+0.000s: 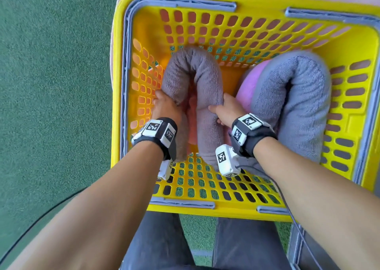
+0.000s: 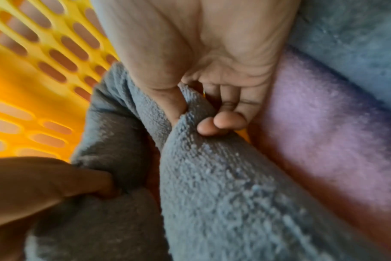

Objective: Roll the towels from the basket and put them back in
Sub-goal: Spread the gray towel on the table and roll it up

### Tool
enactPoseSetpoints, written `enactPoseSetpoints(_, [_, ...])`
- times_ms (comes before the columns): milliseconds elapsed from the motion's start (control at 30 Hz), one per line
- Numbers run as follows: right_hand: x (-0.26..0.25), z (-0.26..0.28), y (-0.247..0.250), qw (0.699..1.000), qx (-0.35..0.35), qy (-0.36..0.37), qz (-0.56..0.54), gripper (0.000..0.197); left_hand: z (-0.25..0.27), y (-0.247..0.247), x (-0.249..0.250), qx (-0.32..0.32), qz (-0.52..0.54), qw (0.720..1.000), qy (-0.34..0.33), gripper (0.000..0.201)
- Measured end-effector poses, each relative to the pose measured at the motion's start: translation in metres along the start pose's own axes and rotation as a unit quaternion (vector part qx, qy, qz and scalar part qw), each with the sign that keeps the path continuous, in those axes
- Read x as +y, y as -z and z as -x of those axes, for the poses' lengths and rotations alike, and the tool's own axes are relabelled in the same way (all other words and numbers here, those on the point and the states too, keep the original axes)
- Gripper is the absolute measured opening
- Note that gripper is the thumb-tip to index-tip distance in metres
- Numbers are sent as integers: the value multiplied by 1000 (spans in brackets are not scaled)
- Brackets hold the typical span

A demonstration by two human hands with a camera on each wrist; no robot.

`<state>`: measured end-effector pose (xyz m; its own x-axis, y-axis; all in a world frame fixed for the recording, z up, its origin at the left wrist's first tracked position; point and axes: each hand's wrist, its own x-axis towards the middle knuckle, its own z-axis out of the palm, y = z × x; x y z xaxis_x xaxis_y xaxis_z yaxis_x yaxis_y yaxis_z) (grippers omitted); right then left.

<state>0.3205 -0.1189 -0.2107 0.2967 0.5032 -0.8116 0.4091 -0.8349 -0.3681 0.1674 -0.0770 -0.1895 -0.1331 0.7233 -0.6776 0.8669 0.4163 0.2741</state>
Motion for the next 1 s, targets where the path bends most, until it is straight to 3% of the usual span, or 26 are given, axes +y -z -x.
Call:
enactPoseSetpoints(100, [-1,0,-6,999,-15,-27,-31,35,12,2,5,92,-54,990,-93,56])
enactPoseSetpoints(167, [4,-5,-15,998,-23,-38,-48,47,16,-1,16,127,-102,970,-178,42])
enactPoseSetpoints(233, [27,-33,-32,997,-24,-37,-64,74,17,-8,26,14,-51,987,-152,41])
enactPoseSetpoints(267, [32,-38,-37,997,-30,-31,-63,84,16,-14,28,-77,-19,993,-88,58])
enactPoseSetpoints(333, [19,-20,-34,998,-25,-33,-54,81,12,-29,24,-198,36,979,13,88])
enactPoseSetpoints(367, [11,-9,-30,998,-15,-41,-44,73,11,-36,22,-235,59,970,30,95])
enactPoseSetpoints(433, [13,-6,-29,997,-6,-63,-35,62,11,-44,21,-260,117,957,55,106])
enactPoseSetpoints(533, [12,-1,-22,997,35,-53,-37,54,9,-45,26,-254,198,944,69,123])
enactPoseSetpoints(667, [13,3,-25,996,75,-31,-37,55,13,-53,25,-268,299,909,109,107])
enactPoseSetpoints(767, [17,0,-40,996,67,-45,31,59,10,-65,14,-271,311,899,144,115])
enactPoseSetpoints(900, [1,3,-30,993,17,-62,98,72,10,-57,11,-227,294,917,143,96])
enactPoseSetpoints(1000, [-6,24,11,995,32,1,92,68,22,-35,24,-97,209,971,59,64])
